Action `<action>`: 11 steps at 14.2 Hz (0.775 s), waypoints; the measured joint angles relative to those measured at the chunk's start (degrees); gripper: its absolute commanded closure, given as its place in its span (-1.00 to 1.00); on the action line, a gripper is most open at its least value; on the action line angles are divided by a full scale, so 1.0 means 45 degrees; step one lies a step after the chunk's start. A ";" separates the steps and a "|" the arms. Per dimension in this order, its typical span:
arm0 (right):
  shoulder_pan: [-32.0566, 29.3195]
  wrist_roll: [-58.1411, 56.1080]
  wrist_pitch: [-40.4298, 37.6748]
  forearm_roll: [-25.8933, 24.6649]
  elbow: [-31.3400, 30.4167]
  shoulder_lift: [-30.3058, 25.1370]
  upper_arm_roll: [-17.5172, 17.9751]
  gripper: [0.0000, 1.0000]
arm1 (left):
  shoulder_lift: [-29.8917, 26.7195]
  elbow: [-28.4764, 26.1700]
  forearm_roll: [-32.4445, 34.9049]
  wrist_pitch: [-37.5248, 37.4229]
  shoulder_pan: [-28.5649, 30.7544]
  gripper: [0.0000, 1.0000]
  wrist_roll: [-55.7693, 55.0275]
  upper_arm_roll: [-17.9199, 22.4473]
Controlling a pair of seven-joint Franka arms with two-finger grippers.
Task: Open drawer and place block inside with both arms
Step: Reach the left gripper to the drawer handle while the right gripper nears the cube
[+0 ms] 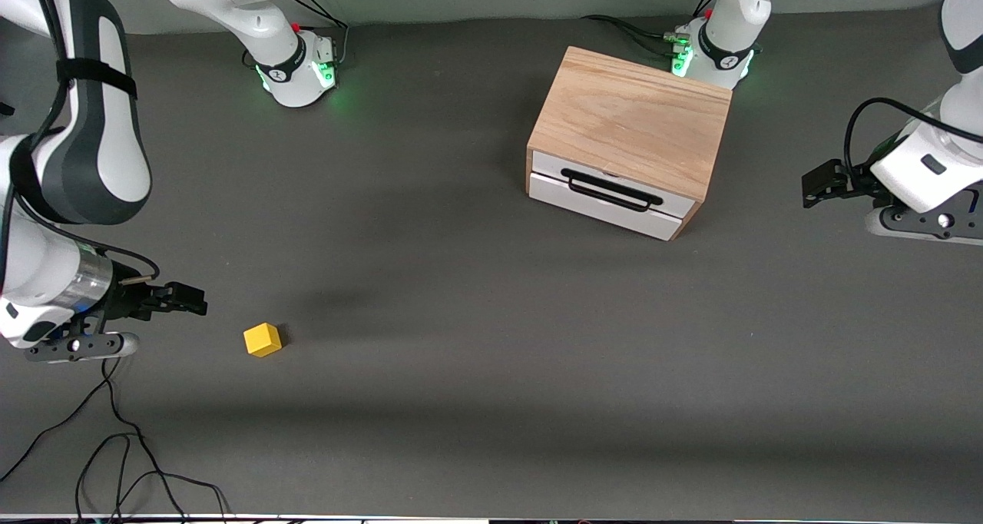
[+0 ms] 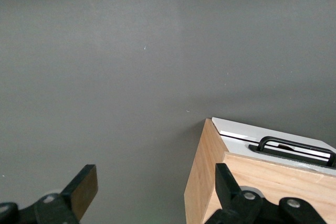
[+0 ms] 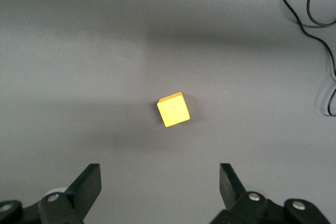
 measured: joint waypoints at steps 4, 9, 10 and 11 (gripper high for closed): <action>0.0000 0.0000 0.0414 0.0000 0.0032 0.0150 0.0003 -1.00 | 0.0368 -0.0005 -0.0341 0.0522 -0.0534 -1.00 -0.2498 -0.0340; 0.0005 0.0000 0.1212 0.0000 0.0072 0.0188 0.0003 -1.00 | 0.1271 -0.0017 -0.0412 0.1435 -0.2142 -1.00 -0.6397 -0.0541; 0.0007 0.0000 0.1242 0.0000 0.0084 0.0191 0.0004 -1.00 | 0.1530 -0.0025 -0.0415 0.1519 -0.2518 -1.00 -0.7424 -0.0546; 0.0008 0.0000 0.1285 0.0000 0.0092 0.0196 0.0004 -1.00 | 0.1828 -0.0032 -0.0416 0.1628 -0.2910 -1.00 -0.8467 -0.0553</action>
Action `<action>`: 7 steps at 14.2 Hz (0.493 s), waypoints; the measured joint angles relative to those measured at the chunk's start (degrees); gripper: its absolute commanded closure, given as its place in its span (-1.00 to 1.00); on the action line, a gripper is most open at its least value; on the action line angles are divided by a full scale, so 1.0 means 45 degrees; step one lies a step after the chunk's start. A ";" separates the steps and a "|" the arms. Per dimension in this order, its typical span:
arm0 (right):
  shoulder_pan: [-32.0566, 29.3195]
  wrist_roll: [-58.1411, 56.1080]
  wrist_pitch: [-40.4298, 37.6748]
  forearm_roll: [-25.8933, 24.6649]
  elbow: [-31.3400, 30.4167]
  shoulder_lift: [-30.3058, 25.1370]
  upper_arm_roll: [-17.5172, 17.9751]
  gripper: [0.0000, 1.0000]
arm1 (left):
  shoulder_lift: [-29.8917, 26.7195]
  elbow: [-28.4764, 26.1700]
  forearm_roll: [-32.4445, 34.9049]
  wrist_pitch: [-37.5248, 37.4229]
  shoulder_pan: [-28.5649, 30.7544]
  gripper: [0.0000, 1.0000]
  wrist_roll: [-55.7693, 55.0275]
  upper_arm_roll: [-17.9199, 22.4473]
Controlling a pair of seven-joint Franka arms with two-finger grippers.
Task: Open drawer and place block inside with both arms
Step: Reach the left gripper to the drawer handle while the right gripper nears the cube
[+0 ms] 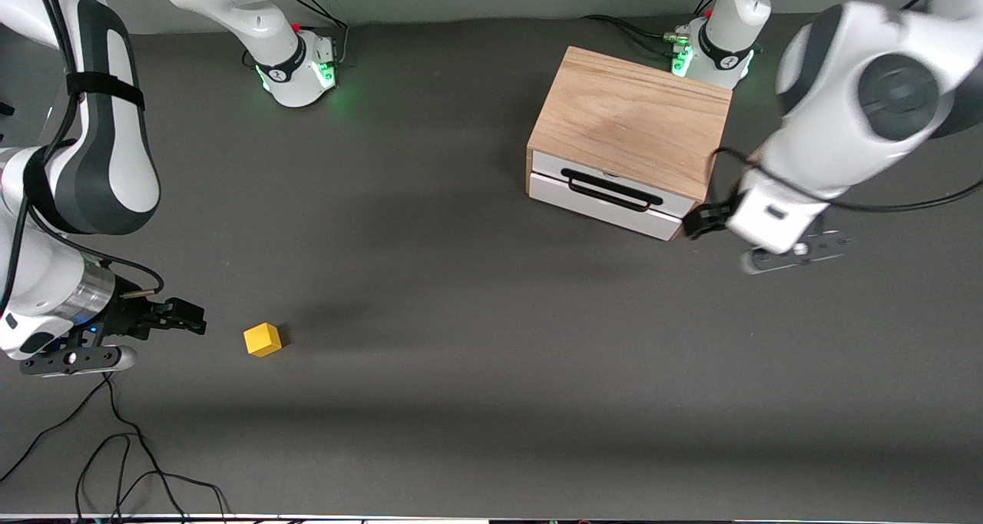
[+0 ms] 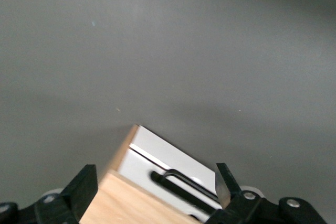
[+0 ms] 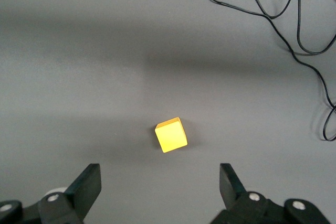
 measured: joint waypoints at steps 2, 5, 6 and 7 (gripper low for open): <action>0.0000 0.0000 0.0185 0.0000 0.0001 0.0018 0.0000 -1.00 | 0.0701 -0.0009 0.0000 0.0237 -0.0764 -1.00 -0.2130 -0.0013; 0.0005 0.0000 0.0257 0.0000 0.0010 0.0026 0.0000 -1.00 | 0.1803 -0.0017 0.0000 0.0478 -0.1533 -1.00 -0.5022 -0.0021; 0.0013 0.0000 0.0276 0.0000 0.0023 0.0027 0.0001 -1.00 | 0.2111 -0.0022 0.0000 0.0524 -0.1708 -1.00 -0.5818 -0.0019; 0.0023 0.0000 0.0308 0.0000 0.0035 0.0028 0.0002 -1.00 | 0.2387 -0.0039 0.0000 0.0531 -0.1864 -1.00 -0.6541 -0.0020</action>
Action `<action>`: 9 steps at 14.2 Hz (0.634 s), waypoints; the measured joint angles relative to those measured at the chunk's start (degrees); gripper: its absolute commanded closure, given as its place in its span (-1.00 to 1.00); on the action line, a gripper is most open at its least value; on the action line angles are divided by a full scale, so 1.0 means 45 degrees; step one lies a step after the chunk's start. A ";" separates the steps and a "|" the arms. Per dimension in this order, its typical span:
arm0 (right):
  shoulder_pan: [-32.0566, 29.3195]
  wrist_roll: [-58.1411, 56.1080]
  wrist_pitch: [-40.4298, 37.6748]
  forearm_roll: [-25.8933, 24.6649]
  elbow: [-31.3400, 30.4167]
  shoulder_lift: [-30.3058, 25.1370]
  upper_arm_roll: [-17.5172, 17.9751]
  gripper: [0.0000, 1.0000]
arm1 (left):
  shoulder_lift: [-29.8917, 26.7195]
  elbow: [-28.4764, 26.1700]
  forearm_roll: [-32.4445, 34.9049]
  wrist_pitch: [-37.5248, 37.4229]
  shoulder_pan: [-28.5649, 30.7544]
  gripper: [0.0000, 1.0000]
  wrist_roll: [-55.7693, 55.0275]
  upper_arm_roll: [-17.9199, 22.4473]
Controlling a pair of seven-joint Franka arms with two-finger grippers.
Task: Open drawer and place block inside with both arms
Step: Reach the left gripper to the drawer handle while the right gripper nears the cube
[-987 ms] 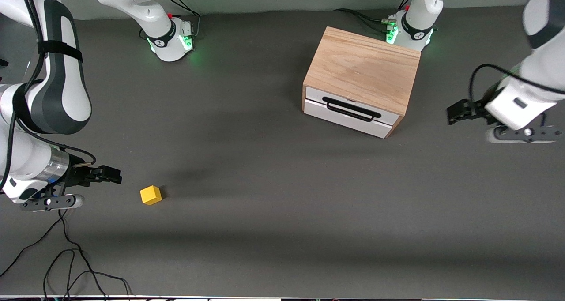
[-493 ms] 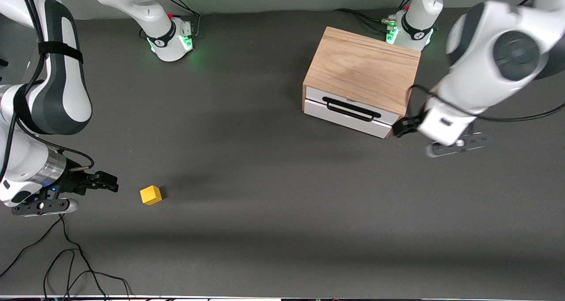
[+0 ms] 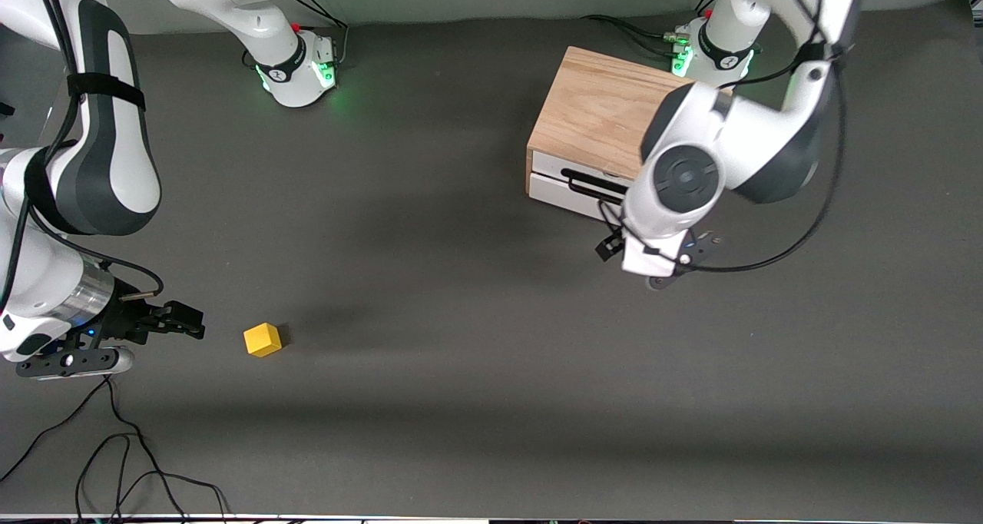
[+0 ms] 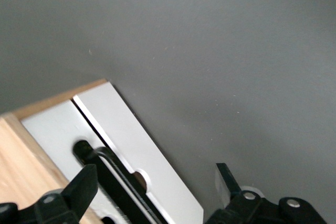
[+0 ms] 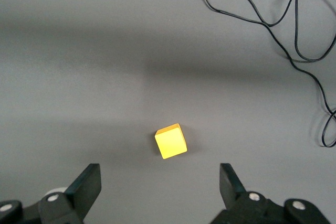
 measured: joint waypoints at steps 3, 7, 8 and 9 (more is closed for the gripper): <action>0.0008 0.0000 0.0045 0.0000 0.0003 0.0016 0.0005 -1.00 | 0.0558 -0.0198 0.0000 0.0001 -0.0336 -1.00 -0.1677 0.0003; 0.0010 0.0000 0.0046 0.0000 0.0001 0.0044 0.0010 -1.00 | 0.0950 -0.0591 -0.0335 -0.0011 -0.0383 -1.00 -0.3069 0.0060; 0.0011 0.0000 0.0046 0.0000 0.0001 0.0045 0.0015 -1.00 | 0.0973 -0.0735 -0.0384 -0.0013 -0.0383 -1.00 -0.3148 0.0072; 0.0012 0.0000 0.0046 0.0000 0.0001 0.0045 0.0018 -1.00 | 0.0977 -0.0846 -0.0436 -0.0032 -0.0384 -1.00 -0.3222 0.0072</action>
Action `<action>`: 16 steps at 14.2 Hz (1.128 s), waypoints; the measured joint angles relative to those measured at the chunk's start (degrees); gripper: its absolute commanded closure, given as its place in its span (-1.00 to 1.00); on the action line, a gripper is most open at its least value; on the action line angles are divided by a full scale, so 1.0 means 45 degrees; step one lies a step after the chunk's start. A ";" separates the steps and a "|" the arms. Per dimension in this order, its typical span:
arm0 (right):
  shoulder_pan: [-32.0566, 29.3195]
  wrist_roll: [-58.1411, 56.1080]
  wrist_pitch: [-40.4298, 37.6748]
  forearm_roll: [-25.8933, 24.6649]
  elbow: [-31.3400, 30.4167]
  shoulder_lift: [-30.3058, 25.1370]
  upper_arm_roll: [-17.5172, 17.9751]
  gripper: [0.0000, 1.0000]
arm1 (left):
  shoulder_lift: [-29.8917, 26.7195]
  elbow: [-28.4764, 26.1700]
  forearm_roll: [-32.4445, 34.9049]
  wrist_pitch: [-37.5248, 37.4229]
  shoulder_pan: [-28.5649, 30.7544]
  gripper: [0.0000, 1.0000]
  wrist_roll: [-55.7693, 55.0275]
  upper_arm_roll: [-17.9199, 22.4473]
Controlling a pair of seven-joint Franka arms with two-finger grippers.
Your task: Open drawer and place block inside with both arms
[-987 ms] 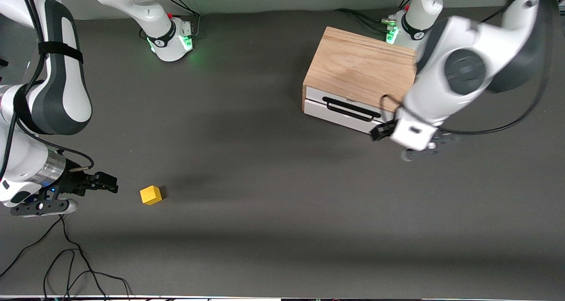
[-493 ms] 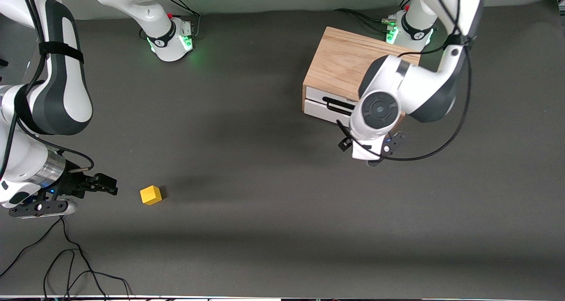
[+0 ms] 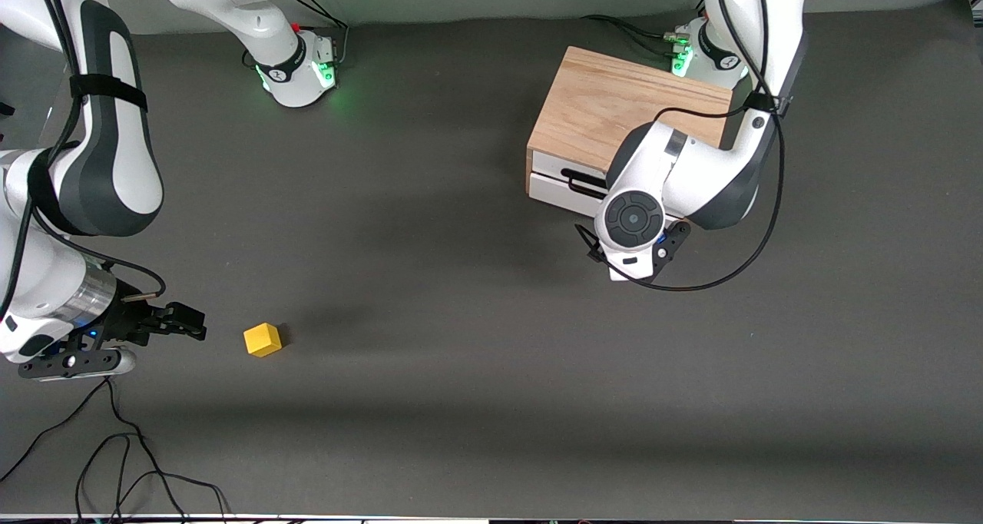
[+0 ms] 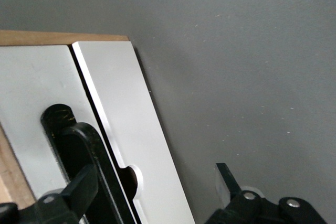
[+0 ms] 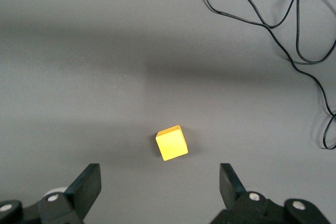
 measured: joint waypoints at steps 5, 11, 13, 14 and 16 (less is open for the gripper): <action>0.0001 0.0000 0.0000 0.0000 -0.0003 0.0004 0.0001 -1.00 | 0.0003 -0.0476 -0.0384 -0.0135 0.0002 -1.00 -0.0438 0.0011; 0.0000 0.0000 0.0000 0.0000 -0.0003 0.0004 0.0001 -1.00 | 0.0274 -0.0613 -0.0893 -0.0188 0.0025 -1.00 -0.0515 0.0096; 0.0001 0.0000 0.0001 0.0000 -0.0003 0.0004 0.0001 -1.00 | 0.0388 -0.0606 -0.0931 -0.0130 0.0029 -1.00 -0.0517 0.0107; 0.0001 0.0000 0.0001 0.0000 -0.0003 0.0004 0.0002 -1.00 | 0.0466 -0.0602 -0.0939 -0.0033 0.0029 -1.00 -0.0518 0.0107; 0.0001 0.0000 0.0006 0.0000 -0.0003 0.0005 0.0002 -1.00 | 0.0630 -0.0600 -0.0954 0.0315 0.0028 -1.00 -0.0522 0.0106</action>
